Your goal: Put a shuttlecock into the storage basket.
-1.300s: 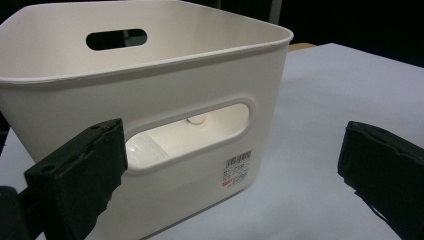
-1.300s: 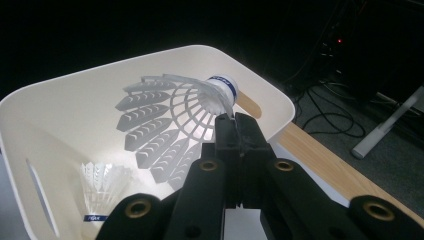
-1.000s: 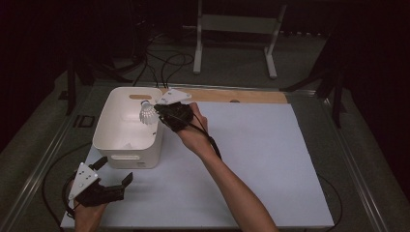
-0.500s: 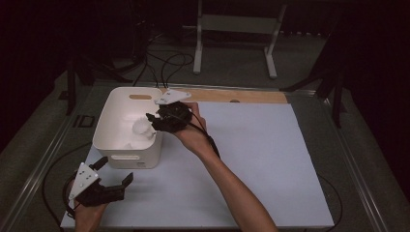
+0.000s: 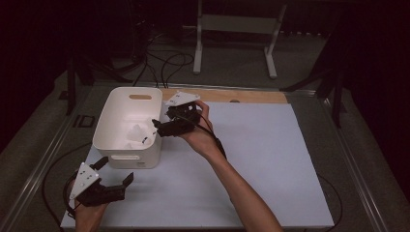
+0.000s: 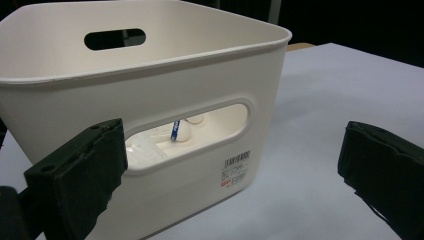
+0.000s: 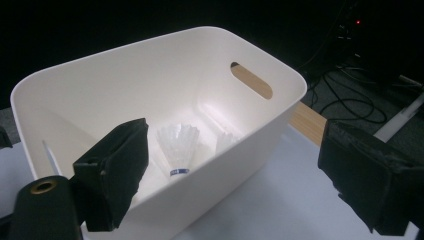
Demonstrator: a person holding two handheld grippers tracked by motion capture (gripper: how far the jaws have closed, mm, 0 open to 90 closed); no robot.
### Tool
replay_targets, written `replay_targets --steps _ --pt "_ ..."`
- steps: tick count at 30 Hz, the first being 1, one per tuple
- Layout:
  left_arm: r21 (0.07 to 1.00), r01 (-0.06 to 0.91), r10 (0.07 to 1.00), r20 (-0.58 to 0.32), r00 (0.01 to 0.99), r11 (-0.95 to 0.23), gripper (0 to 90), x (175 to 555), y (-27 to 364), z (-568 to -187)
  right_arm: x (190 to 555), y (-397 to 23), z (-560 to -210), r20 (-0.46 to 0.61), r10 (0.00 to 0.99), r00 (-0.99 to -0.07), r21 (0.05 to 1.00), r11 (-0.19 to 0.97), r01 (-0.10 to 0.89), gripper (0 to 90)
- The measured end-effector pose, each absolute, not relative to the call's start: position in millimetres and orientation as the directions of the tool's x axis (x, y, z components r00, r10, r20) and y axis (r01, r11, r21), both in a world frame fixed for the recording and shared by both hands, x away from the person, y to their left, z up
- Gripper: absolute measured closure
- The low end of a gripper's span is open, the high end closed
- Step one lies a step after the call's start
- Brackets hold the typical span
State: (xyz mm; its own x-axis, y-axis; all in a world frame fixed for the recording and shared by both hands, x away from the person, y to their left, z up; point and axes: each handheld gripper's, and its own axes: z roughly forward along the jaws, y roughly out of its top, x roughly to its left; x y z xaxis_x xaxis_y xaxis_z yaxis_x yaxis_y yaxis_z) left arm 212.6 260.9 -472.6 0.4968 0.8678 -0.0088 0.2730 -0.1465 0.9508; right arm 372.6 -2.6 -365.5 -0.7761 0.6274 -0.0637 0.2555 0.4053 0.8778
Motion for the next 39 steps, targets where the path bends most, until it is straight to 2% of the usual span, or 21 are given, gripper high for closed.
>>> replay_targets --steps 17,39 --pt "0.951 0.272 0.869 -0.009 0.495 -0.145 0.0 212.8 260.4 -472.5 366.2 -29.9 -377.1 -0.053 0.648 -0.759 0.863 0.412 0.292 11.0" --pt "0.951 0.273 0.866 -0.009 0.5 -0.148 0.0 213.5 257.8 -473.0 346.3 -60.5 -389.8 -0.054 0.667 -0.743 0.871 0.395 0.292 10.5"
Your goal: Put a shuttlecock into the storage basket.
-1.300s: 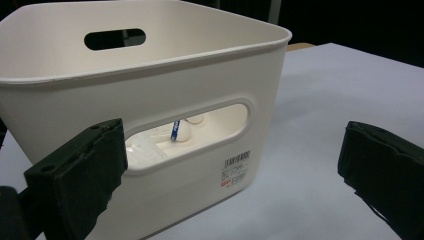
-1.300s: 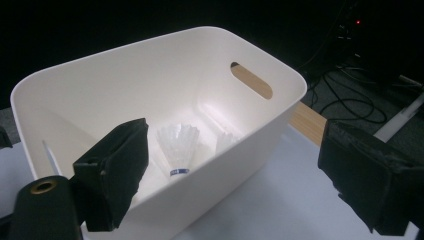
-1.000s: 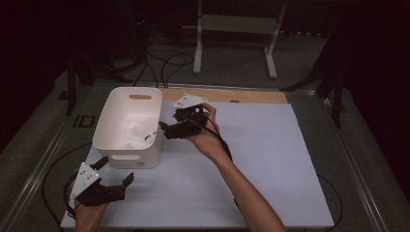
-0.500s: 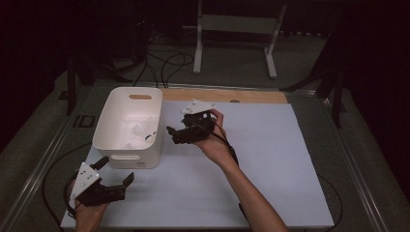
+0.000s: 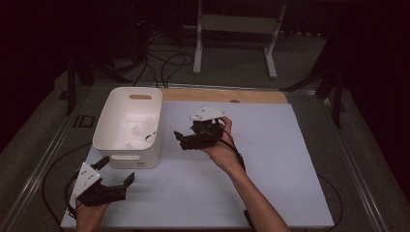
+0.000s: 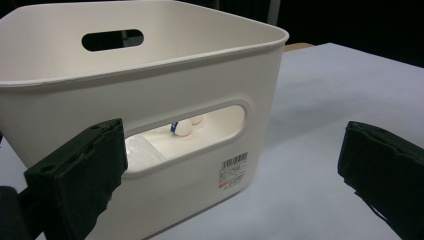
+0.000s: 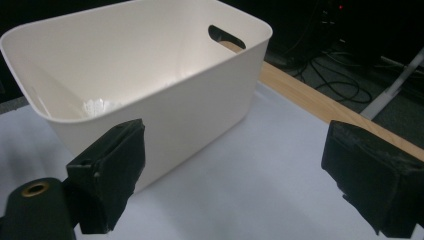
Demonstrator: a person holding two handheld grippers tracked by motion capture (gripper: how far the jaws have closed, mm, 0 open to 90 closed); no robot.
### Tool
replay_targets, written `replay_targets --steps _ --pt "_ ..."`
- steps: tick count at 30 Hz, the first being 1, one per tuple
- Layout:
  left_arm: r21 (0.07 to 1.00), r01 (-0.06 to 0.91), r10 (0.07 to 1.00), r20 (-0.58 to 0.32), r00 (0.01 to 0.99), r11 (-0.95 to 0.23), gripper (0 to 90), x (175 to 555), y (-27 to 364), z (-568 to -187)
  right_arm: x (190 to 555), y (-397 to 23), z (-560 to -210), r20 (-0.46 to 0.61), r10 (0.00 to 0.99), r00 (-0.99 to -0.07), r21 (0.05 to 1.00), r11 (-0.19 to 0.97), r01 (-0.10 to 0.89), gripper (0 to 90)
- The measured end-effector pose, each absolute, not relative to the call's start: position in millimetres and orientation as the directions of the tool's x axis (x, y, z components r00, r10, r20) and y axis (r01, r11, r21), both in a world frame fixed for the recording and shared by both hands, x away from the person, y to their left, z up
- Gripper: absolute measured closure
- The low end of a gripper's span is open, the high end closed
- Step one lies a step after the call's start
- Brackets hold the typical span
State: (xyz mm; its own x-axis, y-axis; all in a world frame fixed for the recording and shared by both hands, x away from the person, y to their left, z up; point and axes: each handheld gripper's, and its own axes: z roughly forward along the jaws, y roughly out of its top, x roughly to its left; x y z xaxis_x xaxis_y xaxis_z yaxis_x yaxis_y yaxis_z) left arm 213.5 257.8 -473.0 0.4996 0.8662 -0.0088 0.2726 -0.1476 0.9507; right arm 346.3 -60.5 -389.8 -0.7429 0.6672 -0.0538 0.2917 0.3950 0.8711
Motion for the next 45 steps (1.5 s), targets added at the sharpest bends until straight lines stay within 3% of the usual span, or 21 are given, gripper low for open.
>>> replay_targets --steps 45 --pt "0.954 0.271 0.87 -0.022 0.492 -0.13 0.0 216.2 256.1 -472.0 313.7 -136.7 -431.2 -0.023 0.731 -0.682 0.871 0.349 0.345 10.5"
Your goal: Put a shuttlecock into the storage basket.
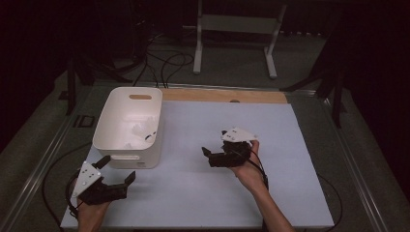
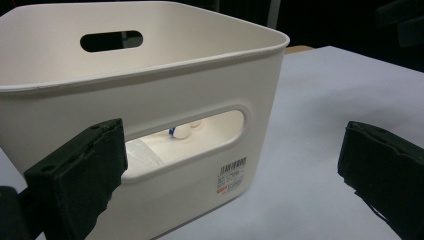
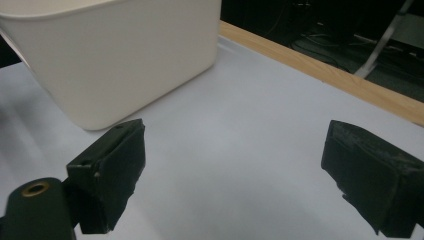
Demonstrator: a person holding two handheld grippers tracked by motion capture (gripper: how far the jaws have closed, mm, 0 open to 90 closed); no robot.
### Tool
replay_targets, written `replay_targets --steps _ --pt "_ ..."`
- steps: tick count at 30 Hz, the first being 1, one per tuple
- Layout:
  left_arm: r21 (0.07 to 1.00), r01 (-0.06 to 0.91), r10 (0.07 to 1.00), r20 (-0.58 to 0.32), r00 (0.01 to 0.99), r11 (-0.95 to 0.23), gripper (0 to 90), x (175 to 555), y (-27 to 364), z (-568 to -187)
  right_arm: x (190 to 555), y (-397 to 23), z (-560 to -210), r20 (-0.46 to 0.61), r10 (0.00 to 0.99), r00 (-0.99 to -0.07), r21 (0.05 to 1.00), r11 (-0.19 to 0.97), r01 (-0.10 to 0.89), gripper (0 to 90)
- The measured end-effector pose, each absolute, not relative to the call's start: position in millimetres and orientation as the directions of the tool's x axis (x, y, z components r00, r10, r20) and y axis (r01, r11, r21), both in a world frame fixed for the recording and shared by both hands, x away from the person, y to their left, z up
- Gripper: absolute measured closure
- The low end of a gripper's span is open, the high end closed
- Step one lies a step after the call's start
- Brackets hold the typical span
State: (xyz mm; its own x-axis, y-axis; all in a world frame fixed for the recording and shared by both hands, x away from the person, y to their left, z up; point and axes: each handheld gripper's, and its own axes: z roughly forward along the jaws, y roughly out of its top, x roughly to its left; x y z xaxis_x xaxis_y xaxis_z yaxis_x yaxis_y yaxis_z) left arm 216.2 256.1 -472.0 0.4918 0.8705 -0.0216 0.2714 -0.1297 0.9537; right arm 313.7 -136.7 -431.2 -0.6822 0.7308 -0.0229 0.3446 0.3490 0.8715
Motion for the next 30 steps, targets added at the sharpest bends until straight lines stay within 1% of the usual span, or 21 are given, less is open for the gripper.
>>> replay_targets --steps 9,20,26,30 --pt "0.955 0.271 0.874 -0.025 0.486 -0.123 0.0 217.7 256.5 -471.3 306.7 -160.7 -439.3 -0.024 0.753 -0.657 0.87 0.339 0.357 10.6" --pt "0.956 0.273 0.878 -0.039 0.477 -0.106 0.0 220.4 257.3 -470.7 291.4 -184.6 -451.2 -0.028 0.767 -0.641 0.892 0.309 0.331 10.5" --pt "0.957 0.271 0.879 -0.043 0.475 -0.1 0.0 222.2 256.6 -470.3 285.4 -198.7 -461.9 -0.012 0.779 -0.627 0.892 0.292 0.345 8.9" --pt "0.957 0.271 0.878 -0.041 0.477 -0.103 0.0 223.2 255.7 -470.1 280.5 -206.7 -463.8 -0.017 0.784 -0.62 0.902 0.28 0.33 8.9"
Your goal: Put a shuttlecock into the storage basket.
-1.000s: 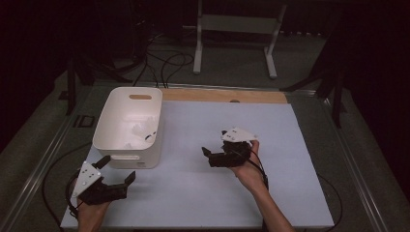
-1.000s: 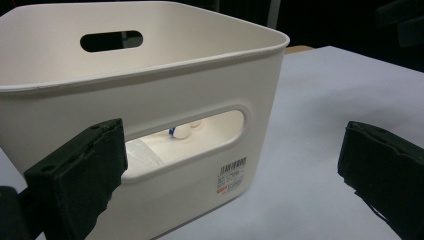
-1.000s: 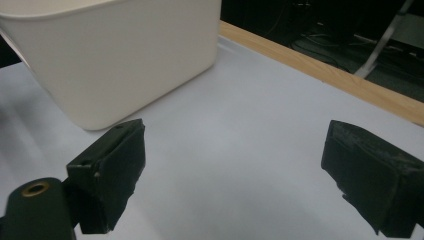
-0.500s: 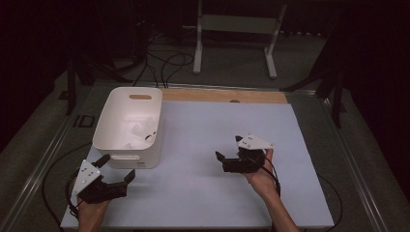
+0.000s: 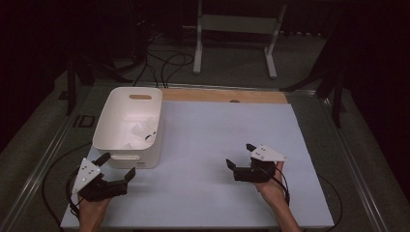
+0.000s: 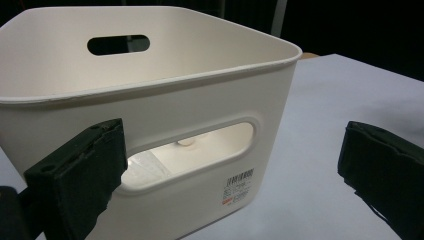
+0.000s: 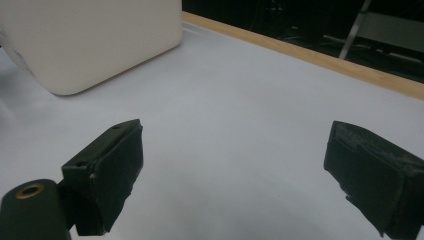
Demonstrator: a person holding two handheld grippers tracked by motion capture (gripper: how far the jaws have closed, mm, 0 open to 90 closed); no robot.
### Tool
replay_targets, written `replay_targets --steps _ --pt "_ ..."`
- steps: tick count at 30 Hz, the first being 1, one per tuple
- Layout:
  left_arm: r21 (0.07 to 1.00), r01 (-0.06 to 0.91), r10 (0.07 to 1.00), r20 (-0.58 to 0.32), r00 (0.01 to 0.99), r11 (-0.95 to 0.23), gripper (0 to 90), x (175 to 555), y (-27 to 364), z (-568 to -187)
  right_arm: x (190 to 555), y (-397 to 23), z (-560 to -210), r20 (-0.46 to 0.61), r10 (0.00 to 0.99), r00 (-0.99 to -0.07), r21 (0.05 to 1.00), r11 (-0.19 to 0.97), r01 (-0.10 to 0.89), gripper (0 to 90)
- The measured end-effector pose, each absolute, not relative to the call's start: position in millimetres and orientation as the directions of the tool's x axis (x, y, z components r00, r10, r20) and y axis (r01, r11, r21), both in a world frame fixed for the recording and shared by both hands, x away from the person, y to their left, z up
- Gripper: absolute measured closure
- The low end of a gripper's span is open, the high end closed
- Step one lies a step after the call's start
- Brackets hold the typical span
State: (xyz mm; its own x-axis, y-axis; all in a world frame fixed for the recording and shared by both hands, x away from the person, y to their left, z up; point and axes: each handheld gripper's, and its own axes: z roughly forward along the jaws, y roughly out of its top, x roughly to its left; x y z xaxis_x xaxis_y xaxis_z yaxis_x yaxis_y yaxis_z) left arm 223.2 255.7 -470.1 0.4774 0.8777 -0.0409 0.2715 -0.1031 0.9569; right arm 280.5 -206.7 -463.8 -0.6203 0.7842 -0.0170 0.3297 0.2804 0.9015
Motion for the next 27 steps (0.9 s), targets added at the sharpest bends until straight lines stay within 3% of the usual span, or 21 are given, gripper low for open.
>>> replay_targets --steps 27 --pt "0.96 0.264 0.875 -0.049 0.481 -0.092 0.0 226.0 251.5 -472.6 258.8 -244.3 -461.1 -0.015 0.837 -0.547 0.959 0.168 0.23 8.9"
